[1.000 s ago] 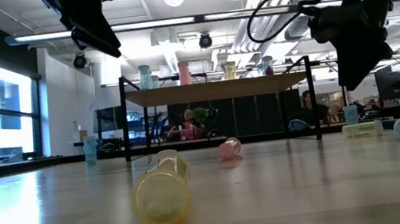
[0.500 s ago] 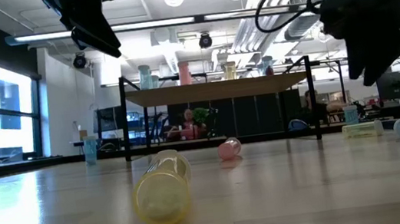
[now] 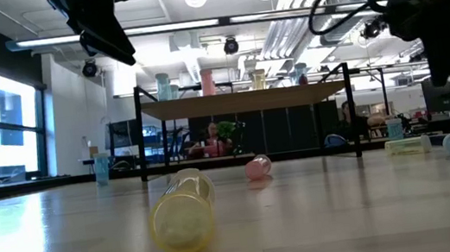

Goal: Pick and place medicine bottles onto shelf by color
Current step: Put the blue pill bottle on the shelf

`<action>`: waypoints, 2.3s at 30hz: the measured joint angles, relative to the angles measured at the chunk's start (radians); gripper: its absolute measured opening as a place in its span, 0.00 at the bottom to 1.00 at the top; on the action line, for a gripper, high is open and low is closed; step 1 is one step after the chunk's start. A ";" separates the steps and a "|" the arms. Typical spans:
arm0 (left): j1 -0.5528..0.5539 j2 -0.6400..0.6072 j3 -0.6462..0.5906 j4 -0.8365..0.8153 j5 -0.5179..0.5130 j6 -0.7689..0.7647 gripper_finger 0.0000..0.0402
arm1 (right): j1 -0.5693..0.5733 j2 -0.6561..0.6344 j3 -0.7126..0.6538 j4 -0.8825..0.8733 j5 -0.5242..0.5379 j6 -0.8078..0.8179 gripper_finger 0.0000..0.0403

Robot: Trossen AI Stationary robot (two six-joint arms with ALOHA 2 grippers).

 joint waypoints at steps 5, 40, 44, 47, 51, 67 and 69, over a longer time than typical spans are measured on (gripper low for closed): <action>0.000 0.000 0.000 -0.002 0.000 0.000 0.45 | 0.057 0.000 0.000 -0.007 0.043 0.122 0.45; 0.000 0.002 0.000 0.000 0.000 0.086 0.45 | 0.128 0.441 0.001 0.098 0.042 0.401 0.45; 0.000 0.002 0.000 0.005 0.000 0.086 0.45 | 0.128 0.448 0.002 0.114 0.046 0.399 0.38; 0.000 0.002 0.000 0.016 0.000 0.086 0.45 | 0.128 0.446 0.002 0.120 0.051 0.390 0.30; 0.000 0.002 0.000 0.016 0.000 0.086 0.45 | 0.129 0.442 0.002 0.123 0.069 0.368 0.21; 0.000 0.074 0.001 0.218 0.095 0.095 0.45 | 0.127 0.356 0.000 0.696 0.413 -0.208 0.20; -0.003 0.104 0.001 0.246 0.123 0.115 0.45 | 0.127 0.345 0.000 0.771 0.440 -0.313 0.20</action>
